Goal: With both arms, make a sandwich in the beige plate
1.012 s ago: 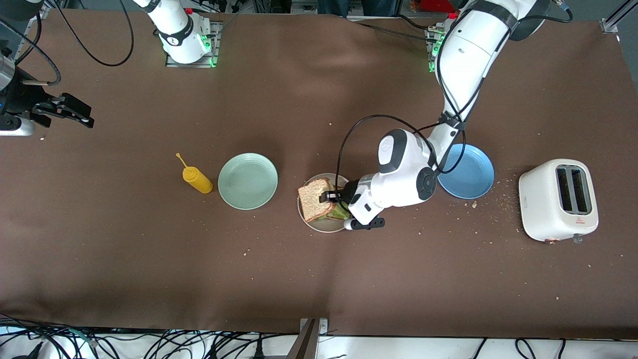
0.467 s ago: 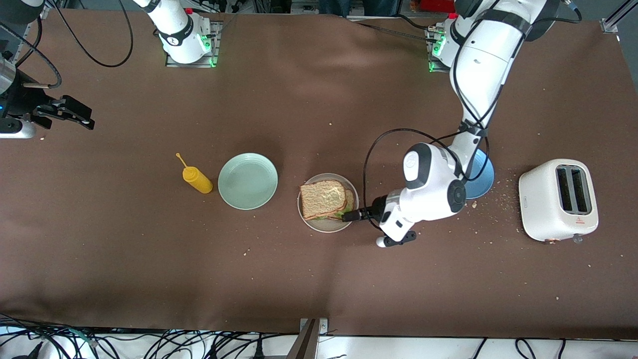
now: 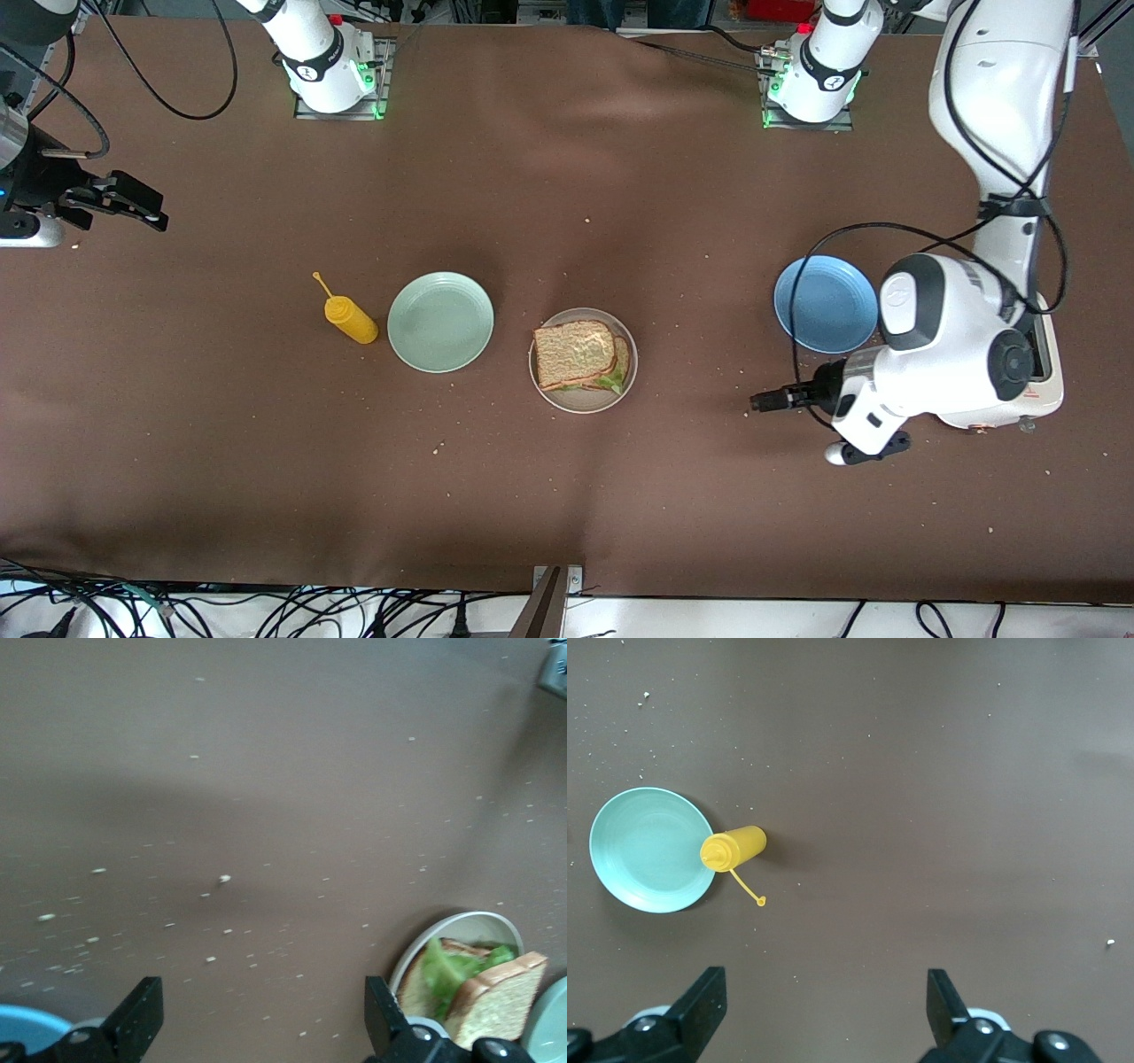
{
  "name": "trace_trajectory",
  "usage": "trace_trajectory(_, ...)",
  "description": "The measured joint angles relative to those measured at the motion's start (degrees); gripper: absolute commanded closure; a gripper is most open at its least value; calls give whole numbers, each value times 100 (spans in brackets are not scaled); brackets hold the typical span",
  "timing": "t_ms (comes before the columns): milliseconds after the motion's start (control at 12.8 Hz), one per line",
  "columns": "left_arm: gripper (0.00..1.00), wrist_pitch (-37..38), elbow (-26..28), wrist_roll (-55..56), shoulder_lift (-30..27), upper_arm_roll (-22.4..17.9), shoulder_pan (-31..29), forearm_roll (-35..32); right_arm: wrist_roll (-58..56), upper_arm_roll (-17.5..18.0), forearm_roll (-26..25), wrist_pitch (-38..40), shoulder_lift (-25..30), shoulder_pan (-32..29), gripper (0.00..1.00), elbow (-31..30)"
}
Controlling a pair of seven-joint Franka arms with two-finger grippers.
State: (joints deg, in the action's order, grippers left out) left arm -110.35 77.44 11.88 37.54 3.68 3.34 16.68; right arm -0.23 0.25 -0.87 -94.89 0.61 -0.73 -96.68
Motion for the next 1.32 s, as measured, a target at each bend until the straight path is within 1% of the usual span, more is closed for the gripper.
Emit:
trace_trajectory(234,0,823,-4,-4,-417,-2,-431,-1093,1,-1,0,0,-4,0,0,4)
trace_trajectory(389,0,1305,-8,-224,-737,-3,-627,-1608,1,-1,0,0,-6,0,0,6)
trace_trajectory(623,0,1932,-7,-652,-1307,-1,-868,-1890,0,-1,0,1,-10,0,0,9)
trace_trajectory(779,0,2488,36,-910,-1810,-45,-842,-1910,-2,-1,0,1,-11,1,0,12)
trace_trajectory(856,0,2658,161,-987,-2118,-241,-662,-1912,-2,0,0,1,-11,2,0,14)
trace_trajectory(1012,0,2797,679,-1172,-2848,-1022,-7,-1912,-3,1,0,1,-12,3,0,18)
trace_trajectory(1090,0,2886,901,-1299,-3203,-1329,228,-1912,-4,1,0,1,-12,3,0,20)
trace_trajectory(1168,0,3031,1031,-1380,-3523,-1503,356,-1912,-5,1,0,1,-12,3,0,22)
trace_trajectory(1324,0,3162,1108,-1425,-3981,-1600,527,-1909,-5,2,0,1,-13,3,0,24)
